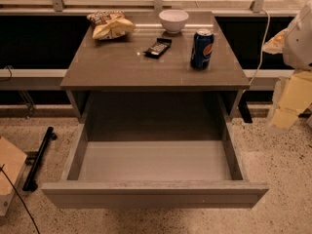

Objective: Place pepsi can into top drawer

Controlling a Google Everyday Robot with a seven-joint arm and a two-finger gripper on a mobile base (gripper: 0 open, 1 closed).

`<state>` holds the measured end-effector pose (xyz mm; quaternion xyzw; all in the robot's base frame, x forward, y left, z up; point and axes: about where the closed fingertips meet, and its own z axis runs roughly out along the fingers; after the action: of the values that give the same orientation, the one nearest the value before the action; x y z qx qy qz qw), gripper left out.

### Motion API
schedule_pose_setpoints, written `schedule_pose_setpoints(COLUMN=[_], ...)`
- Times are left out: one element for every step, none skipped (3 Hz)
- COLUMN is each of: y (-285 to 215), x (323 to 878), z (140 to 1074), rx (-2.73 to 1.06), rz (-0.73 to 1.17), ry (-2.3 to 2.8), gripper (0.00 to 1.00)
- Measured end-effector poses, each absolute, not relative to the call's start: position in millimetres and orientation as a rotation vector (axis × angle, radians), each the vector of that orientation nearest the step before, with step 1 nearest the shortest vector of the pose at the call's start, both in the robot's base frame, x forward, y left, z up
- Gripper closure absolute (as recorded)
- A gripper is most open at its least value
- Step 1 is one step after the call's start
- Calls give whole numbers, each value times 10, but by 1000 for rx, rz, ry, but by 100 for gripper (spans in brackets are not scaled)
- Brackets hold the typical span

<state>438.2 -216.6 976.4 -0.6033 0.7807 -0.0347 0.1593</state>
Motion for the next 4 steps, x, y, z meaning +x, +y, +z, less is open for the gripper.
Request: schedule_pose_setpoints(y=[-2126, -1993, -1838, -1825], x=[4417, 4529, 4706, 5298], z=[9751, 9707, 9625, 9344], rx=[-1712, -1676, -1650, -1567], rz=[-85, -39, 4, 44], ry=[2223, 2197, 2167, 2149], gripper=[0, 0, 0, 0])
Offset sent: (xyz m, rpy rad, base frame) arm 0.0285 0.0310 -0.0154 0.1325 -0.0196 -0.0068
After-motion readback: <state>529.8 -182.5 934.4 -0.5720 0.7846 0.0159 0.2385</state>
